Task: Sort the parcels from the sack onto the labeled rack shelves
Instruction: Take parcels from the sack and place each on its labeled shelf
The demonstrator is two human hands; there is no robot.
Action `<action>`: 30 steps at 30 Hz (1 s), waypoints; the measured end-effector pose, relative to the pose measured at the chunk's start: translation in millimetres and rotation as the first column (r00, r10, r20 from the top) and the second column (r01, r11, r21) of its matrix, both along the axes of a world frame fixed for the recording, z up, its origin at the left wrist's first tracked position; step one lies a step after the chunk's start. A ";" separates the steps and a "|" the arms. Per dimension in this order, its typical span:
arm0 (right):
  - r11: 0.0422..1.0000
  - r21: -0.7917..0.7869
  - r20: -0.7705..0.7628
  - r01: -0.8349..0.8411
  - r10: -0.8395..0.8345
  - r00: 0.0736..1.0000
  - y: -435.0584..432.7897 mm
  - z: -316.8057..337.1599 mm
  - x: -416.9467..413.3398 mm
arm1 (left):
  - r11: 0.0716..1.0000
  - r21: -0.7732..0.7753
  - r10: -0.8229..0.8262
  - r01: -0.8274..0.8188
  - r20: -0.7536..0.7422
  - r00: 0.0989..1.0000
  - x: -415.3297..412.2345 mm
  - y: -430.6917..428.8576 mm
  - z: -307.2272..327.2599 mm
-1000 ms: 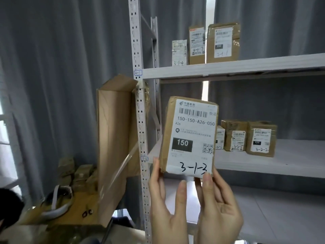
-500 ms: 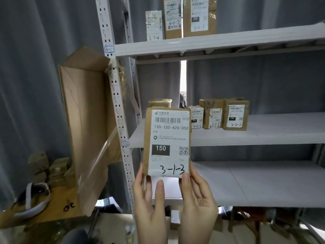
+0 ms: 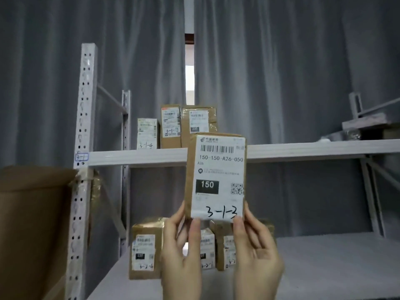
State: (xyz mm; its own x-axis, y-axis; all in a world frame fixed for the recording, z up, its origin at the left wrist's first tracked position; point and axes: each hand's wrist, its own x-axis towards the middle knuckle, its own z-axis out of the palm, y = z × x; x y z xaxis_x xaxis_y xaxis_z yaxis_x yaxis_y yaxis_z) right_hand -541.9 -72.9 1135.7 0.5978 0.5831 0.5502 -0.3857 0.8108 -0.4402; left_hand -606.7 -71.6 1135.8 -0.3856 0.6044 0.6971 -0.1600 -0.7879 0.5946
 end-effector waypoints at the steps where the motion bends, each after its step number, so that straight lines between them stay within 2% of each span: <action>1: 1.000 0.018 0.063 -0.018 0.017 0.998 12.2 7.9 10.8 | 1.000 -0.010 0.002 -0.002 -0.033 0.999 6.2 10.8 10.7; 3: 0.999 0.033 0.162 -0.025 0.019 0.987 40.1 34.0 34.8 | 0.999 0.036 0.036 -0.033 -0.093 0.995 23.2 34.6 39.6; 7: 0.990 0.142 0.282 0.010 -0.050 0.958 87.5 98.9 73.2 | 0.970 0.175 0.187 -0.168 -0.096 0.978 53.8 82.8 103.2; 12: 0.971 0.233 0.311 0.059 -0.132 0.941 136.1 158.5 103.4 | 0.933 0.269 0.273 -0.241 -0.087 0.958 78.2 129.7 171.0; 19: 0.968 0.227 0.346 0.109 -0.185 0.920 193.5 182.4 118.4 | 0.913 0.278 0.331 -0.299 -0.072 0.941 88.0 188.5 194.3; 23: 0.954 0.160 0.460 0.252 -0.298 0.837 224.1 194.5 133.9 | 0.908 0.238 0.397 -0.344 -0.233 0.888 85.7 226.3 203.0; 27: 0.920 0.079 0.677 0.384 -0.332 0.656 244.8 204.2 149.3 | 0.914 0.198 0.404 -0.354 -0.357 0.842 81.7 249.2 211.5; 30: 0.881 0.046 0.745 0.471 -0.344 0.572 261.0 205.7 152.9 | 0.909 0.184 0.417 -0.374 -0.429 0.801 79.7 264.5 215.6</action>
State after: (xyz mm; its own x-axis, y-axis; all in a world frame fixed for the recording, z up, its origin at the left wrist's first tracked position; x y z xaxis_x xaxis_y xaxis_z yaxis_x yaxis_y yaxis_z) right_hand -389.0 188.1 1341.4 0.2467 0.4863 0.8383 0.4568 0.7045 -0.5431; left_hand -526.9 192.9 1351.5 -0.2097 0.3976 0.8933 0.4439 -0.7753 0.4493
